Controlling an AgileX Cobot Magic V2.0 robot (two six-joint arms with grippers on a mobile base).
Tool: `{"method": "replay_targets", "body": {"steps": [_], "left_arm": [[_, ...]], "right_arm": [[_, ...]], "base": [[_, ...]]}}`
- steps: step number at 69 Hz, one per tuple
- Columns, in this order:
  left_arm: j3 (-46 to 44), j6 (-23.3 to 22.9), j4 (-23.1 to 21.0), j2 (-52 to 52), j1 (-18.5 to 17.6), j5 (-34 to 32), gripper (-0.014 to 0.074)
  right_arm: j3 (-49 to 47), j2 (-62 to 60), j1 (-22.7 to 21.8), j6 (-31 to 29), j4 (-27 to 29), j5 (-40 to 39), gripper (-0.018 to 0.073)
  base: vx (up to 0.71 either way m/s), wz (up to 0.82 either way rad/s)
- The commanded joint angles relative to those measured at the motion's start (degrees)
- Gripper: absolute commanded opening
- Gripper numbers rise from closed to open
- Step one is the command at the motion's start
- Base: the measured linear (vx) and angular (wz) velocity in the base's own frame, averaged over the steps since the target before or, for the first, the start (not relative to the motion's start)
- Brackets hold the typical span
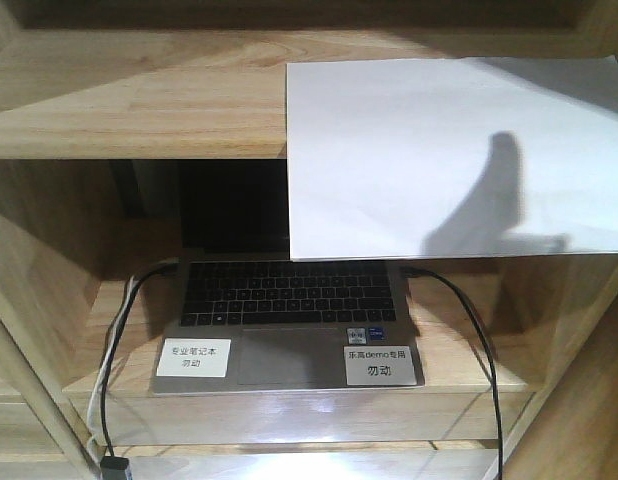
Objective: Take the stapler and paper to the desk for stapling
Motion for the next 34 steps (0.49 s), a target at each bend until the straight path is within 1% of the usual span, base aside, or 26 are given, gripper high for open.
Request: {"method": "replay_targets", "body": {"steps": [1,6,13,20,26,34], "left_arm": [[-1.51,0.03,-1.56,0.89,-0.28,-6.34,-0.0006],[-1.51,0.03,-1.56,0.89,-0.28,-6.34,-0.0006],[-1.51,0.03,-1.56,0.89,-0.28,-6.34,-0.0006],[-1.51,0.03,-1.56,0.89,-0.28,-6.34,-0.0006],[-1.51,0.03,-1.56,0.89,-0.28,-6.34,-0.0006],[-1.51,0.03,-1.56,0.89,-0.28,-6.34,-0.0006]], "right_arm": [[-1.62,0.68,-0.27,20.97,-4.94,-5.73,0.0622],[-1.62,0.68,-0.27,29.40,-9.44,-7.21,0.0600],[-1.29,0.68,-0.27,35.21,-13.72,-11.08,0.0582],[1.31,0.09,-0.21,38.01,-15.24,-18.56,0.0582],[6.40,-1.16,-0.21,39.93,-15.30,-25.02,0.0582],[13.02,-4.31,-0.21,42.22,-15.37,-28.20,0.0582]], "base": [[0.00,0.00],[0.00,0.00],[0.00,0.00],[0.00,0.00],[0.00,0.00],[0.00,0.00]]}}
